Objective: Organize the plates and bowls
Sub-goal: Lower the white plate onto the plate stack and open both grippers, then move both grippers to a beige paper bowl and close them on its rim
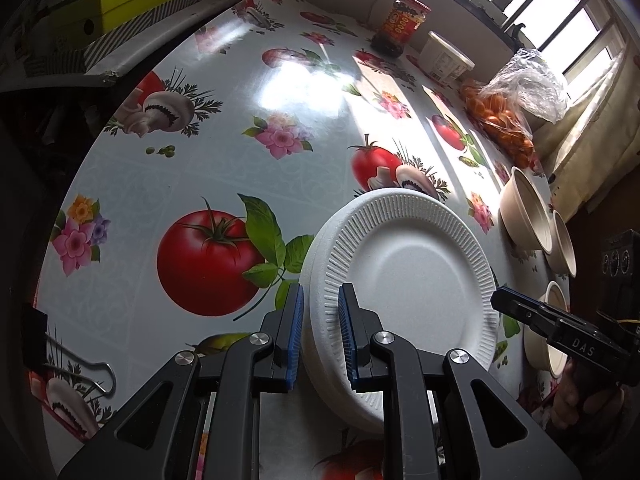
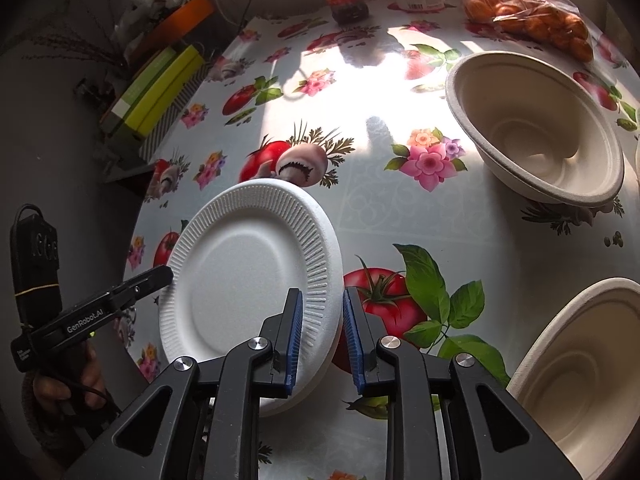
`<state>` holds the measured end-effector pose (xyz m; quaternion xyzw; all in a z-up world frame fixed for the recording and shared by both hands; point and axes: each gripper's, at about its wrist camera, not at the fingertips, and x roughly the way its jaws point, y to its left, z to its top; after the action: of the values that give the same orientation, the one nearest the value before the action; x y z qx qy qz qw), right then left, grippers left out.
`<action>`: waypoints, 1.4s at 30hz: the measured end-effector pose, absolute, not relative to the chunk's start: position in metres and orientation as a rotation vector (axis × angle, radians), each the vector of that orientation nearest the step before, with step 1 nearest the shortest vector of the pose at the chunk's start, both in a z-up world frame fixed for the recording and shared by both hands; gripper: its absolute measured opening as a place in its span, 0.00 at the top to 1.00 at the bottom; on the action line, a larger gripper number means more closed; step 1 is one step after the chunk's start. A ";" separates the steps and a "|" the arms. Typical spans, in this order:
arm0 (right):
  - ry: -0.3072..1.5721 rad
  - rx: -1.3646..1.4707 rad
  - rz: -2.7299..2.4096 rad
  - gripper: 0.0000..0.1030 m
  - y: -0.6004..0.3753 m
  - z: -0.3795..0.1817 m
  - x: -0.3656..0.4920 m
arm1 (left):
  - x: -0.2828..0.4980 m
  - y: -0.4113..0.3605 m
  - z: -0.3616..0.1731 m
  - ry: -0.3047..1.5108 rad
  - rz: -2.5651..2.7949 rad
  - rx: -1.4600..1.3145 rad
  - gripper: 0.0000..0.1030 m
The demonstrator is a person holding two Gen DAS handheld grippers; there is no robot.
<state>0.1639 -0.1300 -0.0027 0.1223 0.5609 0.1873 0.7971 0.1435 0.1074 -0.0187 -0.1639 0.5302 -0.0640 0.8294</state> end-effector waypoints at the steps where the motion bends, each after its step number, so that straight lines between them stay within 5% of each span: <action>1: 1.203 0.263 0.399 0.77 -0.131 -0.002 0.163 | 0.143 0.107 -0.019 1.124 -0.134 -0.351 0.82; 14: 1.081 0.261 0.372 0.65 -0.142 0.020 0.153 | 0.138 0.105 0.007 1.026 -0.121 -0.328 0.77; 18: 1.017 0.277 0.343 0.63 -0.154 0.029 0.145 | 0.134 0.094 0.019 0.973 -0.119 -0.288 0.62; 42: 0.780 0.245 -0.029 0.52 -0.269 0.053 0.067 | 0.136 -0.053 0.019 0.999 -0.429 -0.180 0.62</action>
<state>0.0666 -0.2693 0.0531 0.1190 0.3794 -0.0139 0.9174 0.1363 -0.0529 0.0193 -0.0856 0.4746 -0.2040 0.8520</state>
